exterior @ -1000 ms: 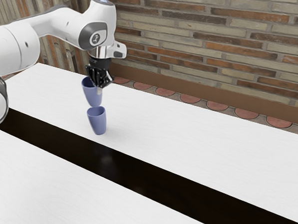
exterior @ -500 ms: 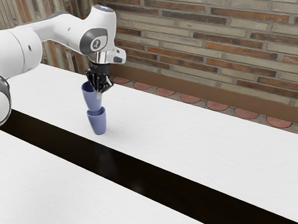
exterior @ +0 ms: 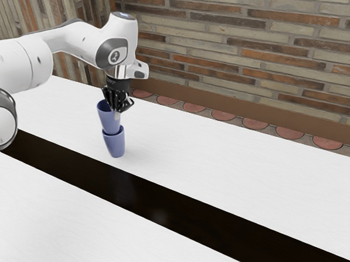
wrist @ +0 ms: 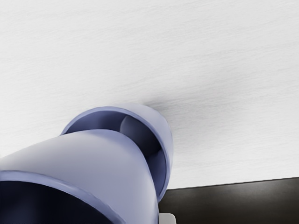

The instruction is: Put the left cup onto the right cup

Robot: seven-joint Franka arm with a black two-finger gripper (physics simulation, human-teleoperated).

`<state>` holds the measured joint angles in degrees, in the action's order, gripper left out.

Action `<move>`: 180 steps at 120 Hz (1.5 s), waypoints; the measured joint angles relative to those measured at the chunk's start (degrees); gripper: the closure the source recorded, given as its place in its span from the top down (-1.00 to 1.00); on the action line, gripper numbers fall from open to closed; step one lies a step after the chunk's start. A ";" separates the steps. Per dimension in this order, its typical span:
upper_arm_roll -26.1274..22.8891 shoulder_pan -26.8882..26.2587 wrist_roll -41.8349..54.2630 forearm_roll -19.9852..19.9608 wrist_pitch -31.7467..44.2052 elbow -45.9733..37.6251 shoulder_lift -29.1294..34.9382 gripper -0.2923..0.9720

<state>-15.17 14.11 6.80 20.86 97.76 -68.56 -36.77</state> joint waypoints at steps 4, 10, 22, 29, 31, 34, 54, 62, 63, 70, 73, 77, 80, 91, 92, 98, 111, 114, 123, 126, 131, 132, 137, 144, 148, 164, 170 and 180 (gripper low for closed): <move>-0.03 0.02 0.00 0.01 0.01 0.03 -0.10 -0.70; -0.05 0.04 0.01 0.05 0.03 0.05 -0.20 -0.70; -0.21 0.08 0.02 0.24 0.07 0.06 -0.41 -0.70; -0.32 0.12 0.03 0.32 0.09 0.06 -0.54 -0.69; -0.34 0.12 0.04 0.34 0.10 0.06 -0.57 -0.67; -0.38 0.13 0.05 0.39 0.10 0.06 -0.60 -0.65; -0.72 0.18 0.13 0.74 0.08 0.07 -0.65 -0.43; -0.73 0.25 0.14 0.76 0.07 0.07 -0.65 -0.31; -0.73 0.26 0.14 0.76 0.07 0.07 -0.65 -0.30; -0.74 0.38 0.13 0.74 0.06 0.07 -0.67 -0.18; -0.74 0.42 0.13 0.72 0.06 0.07 -0.67 -0.13; -0.74 0.45 0.12 0.68 0.05 0.07 -0.66 -0.07; -0.74 0.49 0.11 0.64 0.04 0.07 -0.66 -0.03; -0.74 0.55 0.07 0.52 -0.02 0.07 -0.63 0.11; -0.74 0.56 0.06 0.52 -0.03 0.07 -0.62 0.13; -0.84 0.57 0.04 0.48 -0.14 0.07 -0.49 0.19; -1.12 0.31 -0.02 0.40 -0.47 0.04 0.29 0.29; -1.17 0.20 -0.03 0.36 -0.54 0.02 0.64 0.31; -1.49 -0.04 -0.08 0.26 -0.79 -0.01 1.84 0.35; -1.68 -0.07 -0.11 0.28 -0.95 -0.03 2.28 0.36; -2.08 -0.13 -0.18 0.37 -1.23 -0.12 3.34 0.38; -2.14 -0.14 -0.19 0.39 -1.28 -0.14 3.53 0.38; -2.42 -0.32 -0.28 0.48 -1.52 -0.32 4.45 0.40; -2.77 -0.63 -0.44 0.64 -2.01 -0.57 5.65 0.41; -2.89 -0.88 -0.53 0.71 -2.25 -0.71 6.25 0.42; -3.69 -1.62 -0.94 0.91 -3.13 -1.35 8.48 0.44; -3.57 -2.20 -1.14 0.95 -3.39 -2.14 9.77 0.45; -3.34 -3.24 -1.46 0.99 -3.68 -3.62 11.89 0.46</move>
<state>-18.51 10.87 5.34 21.85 94.08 -72.18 -24.87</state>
